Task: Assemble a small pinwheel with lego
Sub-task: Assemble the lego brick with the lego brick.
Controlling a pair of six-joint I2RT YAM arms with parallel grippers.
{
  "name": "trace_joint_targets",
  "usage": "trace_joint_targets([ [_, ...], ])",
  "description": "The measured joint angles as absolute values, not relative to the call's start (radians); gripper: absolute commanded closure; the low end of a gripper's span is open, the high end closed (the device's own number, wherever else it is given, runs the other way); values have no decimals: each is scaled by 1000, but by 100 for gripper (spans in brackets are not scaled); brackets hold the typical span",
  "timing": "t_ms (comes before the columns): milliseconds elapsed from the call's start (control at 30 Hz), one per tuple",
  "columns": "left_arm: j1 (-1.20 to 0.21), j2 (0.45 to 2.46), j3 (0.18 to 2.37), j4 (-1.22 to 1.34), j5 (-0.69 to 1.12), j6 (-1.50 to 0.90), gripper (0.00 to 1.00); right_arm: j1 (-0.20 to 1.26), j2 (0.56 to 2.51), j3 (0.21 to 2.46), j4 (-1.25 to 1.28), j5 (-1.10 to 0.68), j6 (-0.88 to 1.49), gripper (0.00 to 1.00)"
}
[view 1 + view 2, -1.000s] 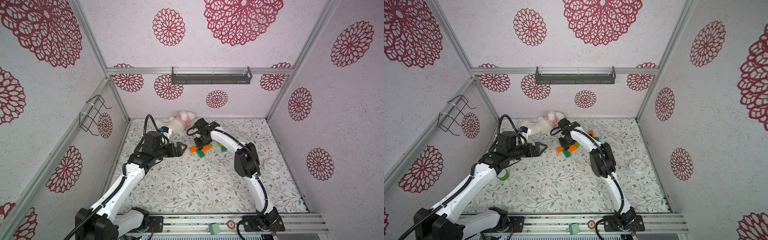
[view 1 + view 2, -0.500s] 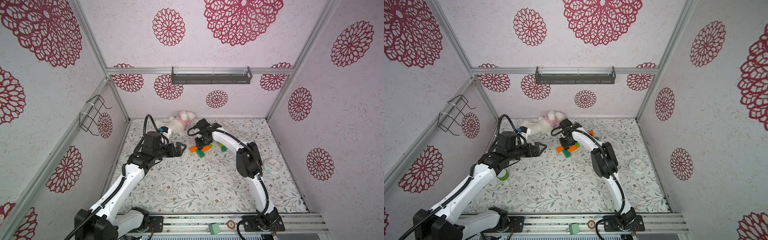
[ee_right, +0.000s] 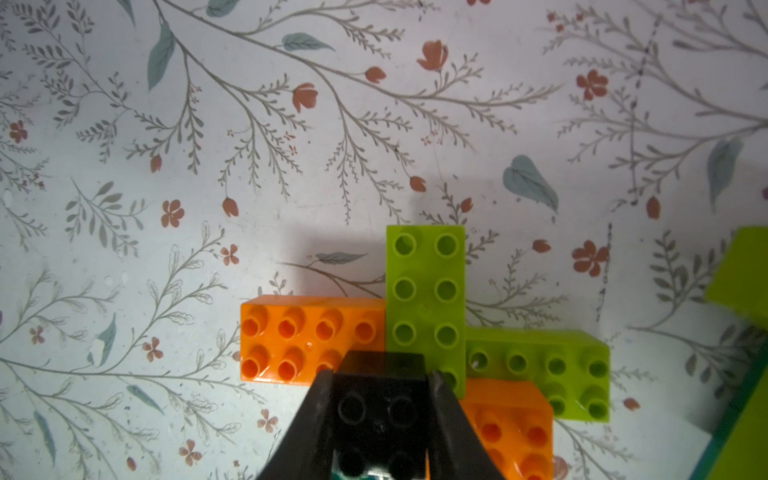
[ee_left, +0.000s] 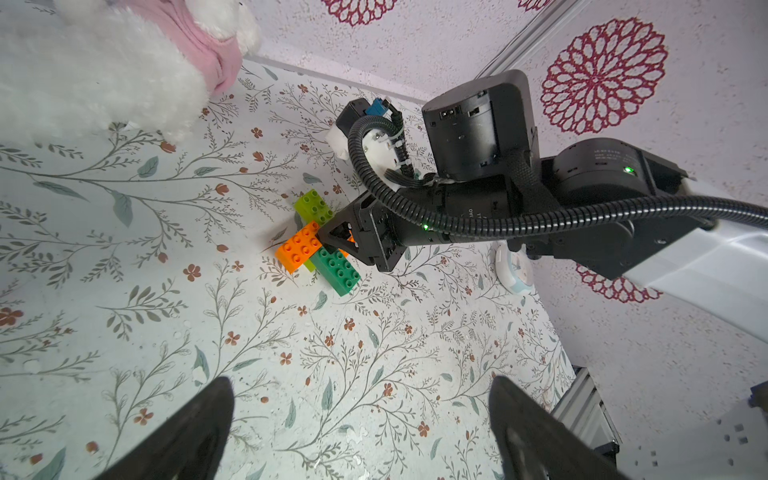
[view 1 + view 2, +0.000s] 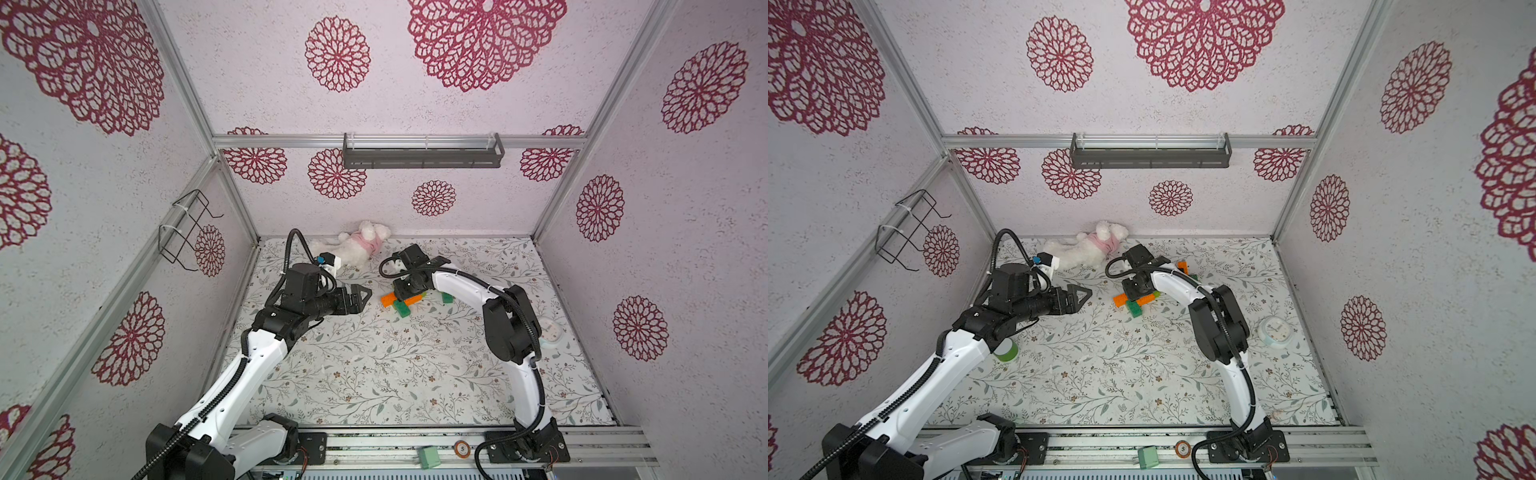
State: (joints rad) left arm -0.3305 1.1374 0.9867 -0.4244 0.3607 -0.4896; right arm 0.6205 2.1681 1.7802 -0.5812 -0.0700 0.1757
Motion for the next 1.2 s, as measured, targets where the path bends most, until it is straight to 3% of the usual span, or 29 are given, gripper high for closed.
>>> trace_joint_targets([
  [200,-331,1113,985,-424,353,-490,3,643,2113,1703,-582,-44,276,80],
  [433,-331,1112,983,-424,349,-489,3,675,2068,1631,-553,-31,368,56],
  [800,-331,1112,982,-425,347,-482,3,678,2069,1690,-632,-36,373,45],
  [900,-332,1111,982,-427,340,-482,3,680,2068,1691,-641,-38,365,56],
  [1033,-343,1089,970,-430,324,-479,3,684,2067,1691,-653,-38,358,84],
  [1100,-347,1076,963,-431,323,-478,3,684,2056,1694,-651,-33,351,89],
  [1200,-352,1071,962,-430,323,-478,3,684,2053,1697,-662,-25,348,88],
])
